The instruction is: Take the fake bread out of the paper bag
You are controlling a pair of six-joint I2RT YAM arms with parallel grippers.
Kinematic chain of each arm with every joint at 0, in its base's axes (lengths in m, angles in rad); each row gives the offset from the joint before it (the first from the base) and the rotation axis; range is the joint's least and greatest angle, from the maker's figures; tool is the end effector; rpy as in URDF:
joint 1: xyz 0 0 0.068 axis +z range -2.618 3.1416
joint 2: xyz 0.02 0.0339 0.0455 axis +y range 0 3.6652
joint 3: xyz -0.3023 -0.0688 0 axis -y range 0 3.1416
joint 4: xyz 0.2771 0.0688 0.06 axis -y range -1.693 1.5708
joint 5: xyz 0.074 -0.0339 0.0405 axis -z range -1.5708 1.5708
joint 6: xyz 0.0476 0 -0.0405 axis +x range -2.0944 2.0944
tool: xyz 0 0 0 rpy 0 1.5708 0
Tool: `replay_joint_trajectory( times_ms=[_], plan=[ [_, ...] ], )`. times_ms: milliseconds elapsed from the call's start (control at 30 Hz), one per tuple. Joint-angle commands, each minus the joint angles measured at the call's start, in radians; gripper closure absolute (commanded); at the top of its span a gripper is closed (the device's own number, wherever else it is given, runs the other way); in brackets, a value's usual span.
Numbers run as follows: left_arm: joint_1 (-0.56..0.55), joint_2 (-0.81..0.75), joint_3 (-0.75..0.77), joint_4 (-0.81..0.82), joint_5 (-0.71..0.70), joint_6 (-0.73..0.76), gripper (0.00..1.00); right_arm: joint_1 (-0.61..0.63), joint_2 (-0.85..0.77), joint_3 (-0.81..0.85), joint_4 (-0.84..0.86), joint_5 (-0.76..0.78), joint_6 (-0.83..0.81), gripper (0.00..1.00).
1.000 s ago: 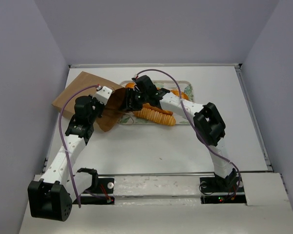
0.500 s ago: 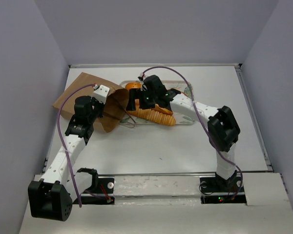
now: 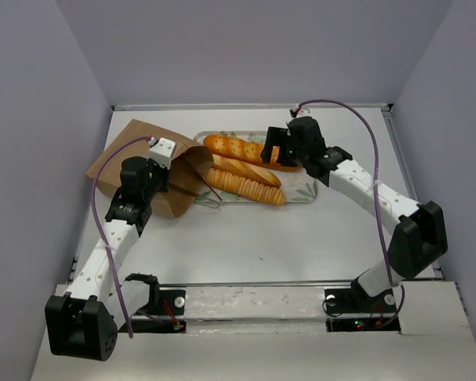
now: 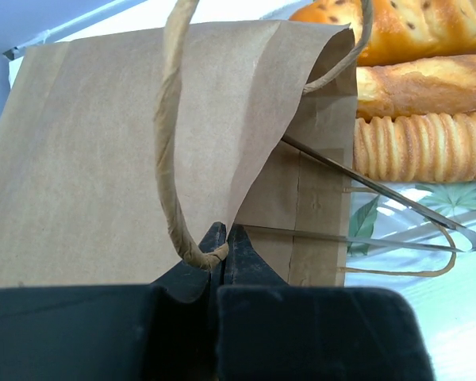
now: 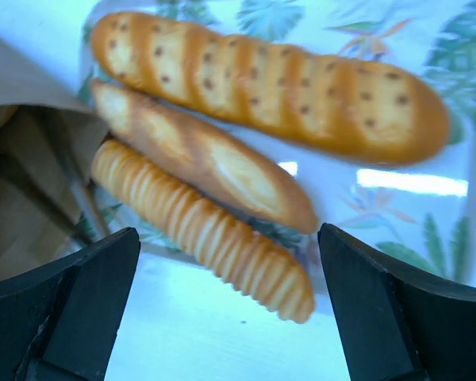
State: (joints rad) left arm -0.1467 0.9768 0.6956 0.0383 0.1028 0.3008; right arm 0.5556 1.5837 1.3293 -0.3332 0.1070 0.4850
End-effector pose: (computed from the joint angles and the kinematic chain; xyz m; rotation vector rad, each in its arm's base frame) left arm 0.2480 -0.0416 0.3156 0.4729 1.7496 0.0162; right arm 0.3494 0.2110 0.3368 -0.0146 2.1949 0.4821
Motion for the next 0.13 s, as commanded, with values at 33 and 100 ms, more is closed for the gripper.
replay_joint_trajectory(
  times_ms=[33, 100],
  plan=[
    [-0.002, -0.055, -0.018, 0.017, 0.044, -0.009, 1.0, -0.029, -0.113, -0.044, -0.055, 0.356, -0.042, 0.0],
    [-0.002, -0.064, -0.022, 0.015, 0.049, 0.004, 1.0, -0.096, -0.116, -0.042, -0.104, 0.366, -0.051, 0.0]
  ],
)
